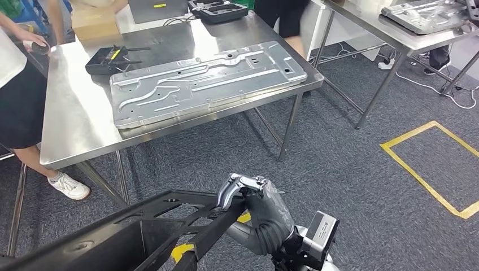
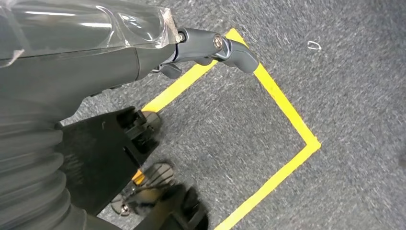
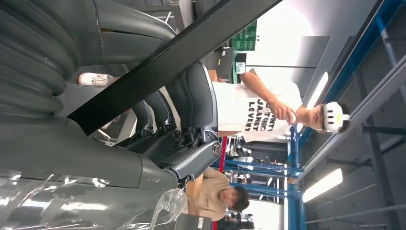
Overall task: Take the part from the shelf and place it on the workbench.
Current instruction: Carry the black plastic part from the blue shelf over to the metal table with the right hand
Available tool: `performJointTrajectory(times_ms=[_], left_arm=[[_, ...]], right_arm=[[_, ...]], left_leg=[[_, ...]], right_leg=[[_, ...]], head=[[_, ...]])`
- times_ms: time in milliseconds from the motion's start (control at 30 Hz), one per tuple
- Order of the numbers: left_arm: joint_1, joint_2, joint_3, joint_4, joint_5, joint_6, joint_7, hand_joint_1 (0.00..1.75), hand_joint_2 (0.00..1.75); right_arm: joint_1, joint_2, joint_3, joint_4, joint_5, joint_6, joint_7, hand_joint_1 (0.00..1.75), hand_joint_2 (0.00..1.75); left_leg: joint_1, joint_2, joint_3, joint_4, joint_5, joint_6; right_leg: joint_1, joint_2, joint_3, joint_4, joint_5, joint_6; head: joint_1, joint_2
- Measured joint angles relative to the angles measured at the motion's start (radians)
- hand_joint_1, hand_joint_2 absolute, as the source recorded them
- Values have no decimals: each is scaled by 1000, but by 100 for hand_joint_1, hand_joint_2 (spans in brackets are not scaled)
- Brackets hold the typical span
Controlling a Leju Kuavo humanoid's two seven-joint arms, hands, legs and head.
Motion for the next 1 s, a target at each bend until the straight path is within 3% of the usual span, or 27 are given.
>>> performJointTrajectory(times_ms=[67,100,133,200,233,267,367,433,533,600,633,667,733,767,833,900,933,1000], left_arm=[[2,0,0,0,3,0,0,0,175],[3,0,0,0,4,0,0,0,175],[4,0,0,0,5,0,0,0,175],[4,0,0,0,6,0,0,0,175],[3,0,0,0,6,0,-1,0,175],[2,0,0,0,7,0,-1,0,175],[1,0,0,0,8,0,-2,0,175],[-3,-1,-1,0,7,0,-1,0,175],[-9,-3,-1,0,6,-2,5,0,175],[-10,-3,-1,0,5,-4,7,0,175],[-10,-3,-1,0,5,-5,7,0,175],[-11,-3,-2,0,5,-5,7,0,175],[-12,-2,-2,0,5,-6,8,0,175],[-12,-2,-2,0,4,-7,9,0,175],[-14,-1,-5,0,1,-8,13,0,175],[-17,0,-9,0,-2,-9,17,0,175],[-19,0,-11,0,-3,-9,19,0,175],[-26,-1,-15,0,-4,-8,21,0,175]], right_arm=[[2,0,0,0,0,0,0,175,175],[2,0,0,0,0,0,-1,175,175],[2,0,0,0,0,0,-1,175,175],[3,0,0,1,0,0,-1,175,175],[3,0,0,2,-1,0,-1,175,175],[3,0,1,3,-1,0,-1,175,175],[2,0,1,3,-2,1,-1,175,175],[-1,0,1,3,-3,1,0,175,175],[-6,0,1,3,-6,1,6,175,175],[-8,0,1,3,-8,1,9,175,175],[-9,0,1,3,-9,1,10,175,175],[-10,0,1,3,-10,0,11,175,175],[-13,0,1,3,-11,-2,12,175,175],[-14,0,1,3,-12,-3,13,175,175],[-13,0,1,4,-13,-5,14,175,175],[-12,0,0,3,-14,-9,12,175,175],[-13,-1,-1,3,-15,-11,11,175,175],[-12,-3,-1,3,-16,-13,11,175,175]], left_leg=[[-2,-2,15,0,-16,3],[-3,-3,27,0,-26,3],[-3,-4,40,0,-36,1],[-4,-5,69,1,-59,-5],[-5,-5,79,0,-69,-10],[-6,-5,85,-2,-77,-16],[-8,-5,90,9,-83,-33],[-7,-3,60,74,-91,-43],[1,-1,-65,262,-153,-61],[3,0,-125,308,-171,-63],[2,0,-129,279,-148,-59],[-1,0,-118,218,-104,-51],[-12,0,-85,83,-6,-29],[-18,-1,-72,40,18,-19],[-26,-3,-56,8,18,-7],[-21,-4,-21,-17,23,2],[-17,-3,-2,-26,23,6],[-13,-3,23,-34,15,11]], right_leg=[[2,0,-78,87,-39,2],[2,0,-97,84,-32,2],[3,0,-100,46,-2,1],[4,-2,-76,-84,100,-4],[6,-5,-65,-134,134,-8],[8,-6,-58,-164,157,-13],[9,-6,-46,-177,159,-33],[4,-5,-32,-180,151,-45],[4,-4,-13,-181,132,-53],[5,-3,4,-181,116,-53],[6,-2,17,-182,107,-52],[8,-2,30,-182,98,-51],[10,0,53,-185,80,-48],[10,1,61,-189,73,-43],[8,4,75,-190,74,-31],[9,3,85,-174,78,-22],[9,2,77,-147,74,-19],[9,1,18,-44,45,-14]], head=[[0,0],[0,0],[0,0],[-1,0],[-2,0],[-3,0],[-4,0],[-4,0],[-5,0],[-5,0],[-5,0],[-5,0],[-5,0],[-5,0],[-6,0],[-6,0],[-5,0],[-4,0]])
